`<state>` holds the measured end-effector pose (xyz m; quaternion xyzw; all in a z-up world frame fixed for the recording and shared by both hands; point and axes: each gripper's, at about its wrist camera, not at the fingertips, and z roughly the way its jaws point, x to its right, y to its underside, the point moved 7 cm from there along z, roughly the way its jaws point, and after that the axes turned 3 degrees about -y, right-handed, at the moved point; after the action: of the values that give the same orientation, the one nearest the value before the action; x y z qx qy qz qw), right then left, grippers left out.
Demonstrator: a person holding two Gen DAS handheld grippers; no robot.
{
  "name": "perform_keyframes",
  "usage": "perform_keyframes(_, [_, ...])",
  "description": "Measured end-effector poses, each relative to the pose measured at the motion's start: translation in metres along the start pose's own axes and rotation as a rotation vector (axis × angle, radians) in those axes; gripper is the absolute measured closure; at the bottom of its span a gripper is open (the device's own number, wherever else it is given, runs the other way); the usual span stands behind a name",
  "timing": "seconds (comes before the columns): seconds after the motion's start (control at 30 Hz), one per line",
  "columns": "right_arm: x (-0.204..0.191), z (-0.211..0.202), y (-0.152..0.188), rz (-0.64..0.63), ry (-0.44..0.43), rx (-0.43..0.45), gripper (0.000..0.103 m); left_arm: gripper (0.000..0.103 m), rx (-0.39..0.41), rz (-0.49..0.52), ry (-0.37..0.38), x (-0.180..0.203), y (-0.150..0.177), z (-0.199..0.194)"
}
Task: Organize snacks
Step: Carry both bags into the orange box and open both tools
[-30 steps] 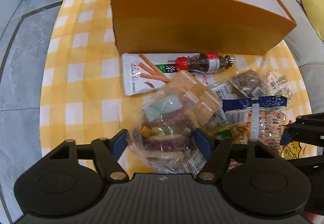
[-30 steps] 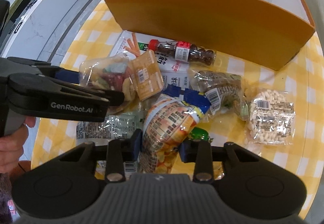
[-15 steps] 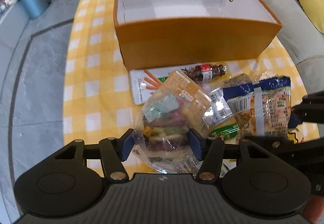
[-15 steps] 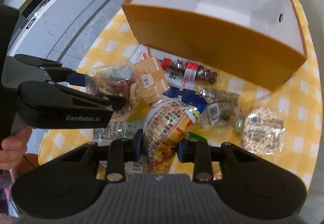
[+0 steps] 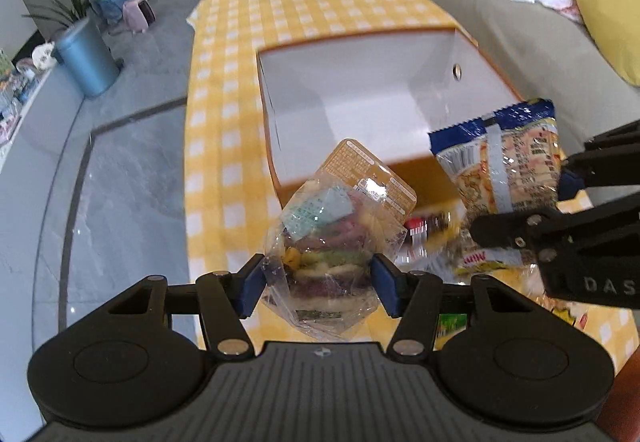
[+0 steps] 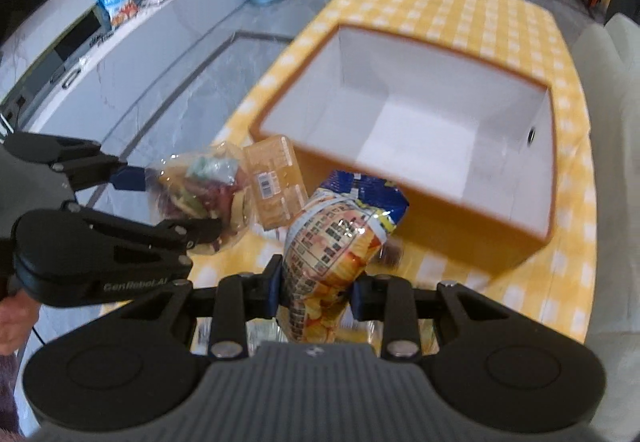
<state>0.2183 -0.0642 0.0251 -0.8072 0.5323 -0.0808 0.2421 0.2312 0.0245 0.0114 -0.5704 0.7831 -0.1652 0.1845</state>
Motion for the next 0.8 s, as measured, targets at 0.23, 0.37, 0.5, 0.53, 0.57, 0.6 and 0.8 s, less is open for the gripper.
perform_keyframes(0.23, [0.008, -0.009, -0.062, -0.016, 0.014, 0.050, 0.072, 0.038, 0.037, -0.023, -0.010, -0.015, -0.054, -0.013])
perform_keyframes(0.37, [0.022, 0.007, -0.093, -0.003, 0.036, 0.048, 0.072, 0.038, 0.040, -0.033, -0.023, -0.024, -0.084, -0.003])
perform_keyframes(0.5, [0.038, 0.036, -0.107, 0.020, 0.043, 0.009, 0.072, 0.038, -0.012, -0.066, 0.007, -0.025, -0.099, 0.030])
perform_keyframes(0.53, [0.042, 0.043, -0.108, 0.029, 0.048, -0.004, 0.072, 0.038, -0.024, -0.070, 0.015, -0.024, -0.099, 0.037])
perform_keyframes(0.57, [0.046, 0.051, -0.107, 0.034, 0.052, -0.019, 0.072, 0.038, -0.036, -0.068, 0.018, -0.023, -0.100, 0.048])
perform_keyframes(0.6, [0.051, 0.059, -0.107, 0.039, 0.054, -0.034, 0.072, 0.038, -0.044, -0.068, 0.016, -0.022, -0.100, 0.056])
perform_keyframes(0.8, [0.077, 0.098, -0.100, 0.073, 0.070, -0.105, 0.072, 0.038, -0.110, -0.057, 0.023, -0.012, -0.102, 0.095])
